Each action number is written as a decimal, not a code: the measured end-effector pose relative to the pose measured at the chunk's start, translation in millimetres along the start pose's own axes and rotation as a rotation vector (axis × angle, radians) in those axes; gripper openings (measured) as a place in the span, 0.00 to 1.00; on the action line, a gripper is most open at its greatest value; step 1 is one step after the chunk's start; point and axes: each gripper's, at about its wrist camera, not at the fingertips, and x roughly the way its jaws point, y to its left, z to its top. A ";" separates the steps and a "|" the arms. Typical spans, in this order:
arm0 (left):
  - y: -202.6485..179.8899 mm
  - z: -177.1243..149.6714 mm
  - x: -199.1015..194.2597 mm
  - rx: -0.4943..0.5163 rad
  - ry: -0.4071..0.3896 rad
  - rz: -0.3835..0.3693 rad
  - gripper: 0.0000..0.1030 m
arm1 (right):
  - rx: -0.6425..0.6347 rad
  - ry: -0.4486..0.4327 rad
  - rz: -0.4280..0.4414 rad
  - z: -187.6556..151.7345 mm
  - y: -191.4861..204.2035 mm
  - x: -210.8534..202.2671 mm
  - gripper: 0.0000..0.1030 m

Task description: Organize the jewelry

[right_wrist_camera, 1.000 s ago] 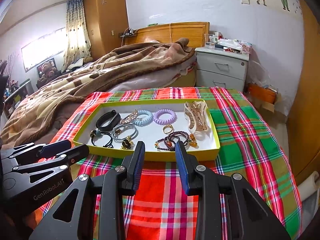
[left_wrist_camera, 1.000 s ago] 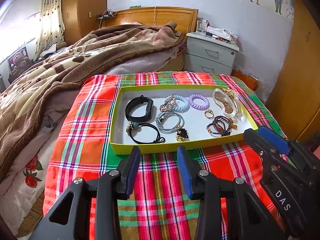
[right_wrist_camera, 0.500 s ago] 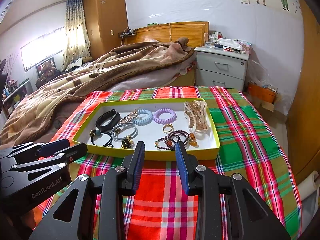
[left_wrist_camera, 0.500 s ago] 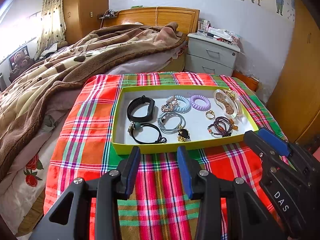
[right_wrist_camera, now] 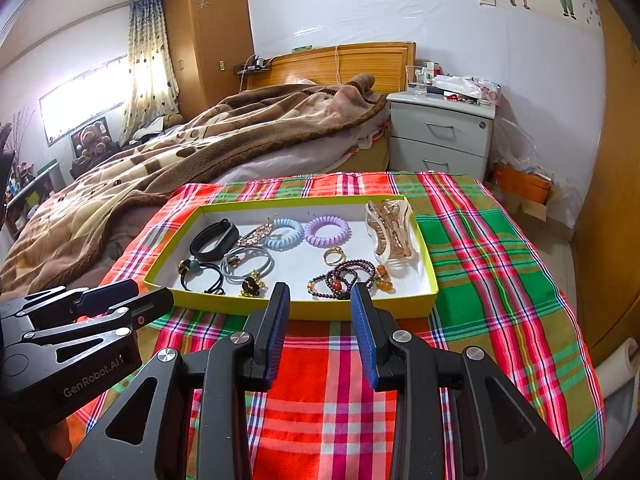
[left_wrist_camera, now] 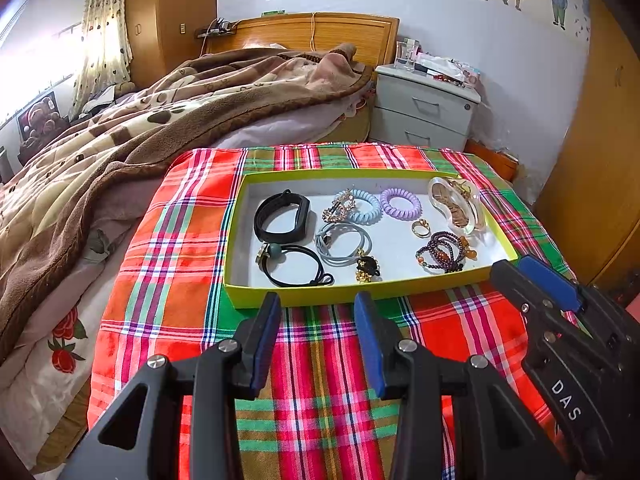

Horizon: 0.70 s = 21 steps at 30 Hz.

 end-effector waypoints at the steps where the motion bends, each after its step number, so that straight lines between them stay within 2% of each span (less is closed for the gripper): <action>1: -0.2 0.1 0.2 0.000 0.001 0.001 0.39 | 0.000 0.000 0.000 0.0 0.0 0.0 0.32; 21: 1.1 -1.5 3.1 -0.005 0.001 -0.003 0.39 | 0.007 0.004 -0.003 -0.7 -1.9 0.0 0.32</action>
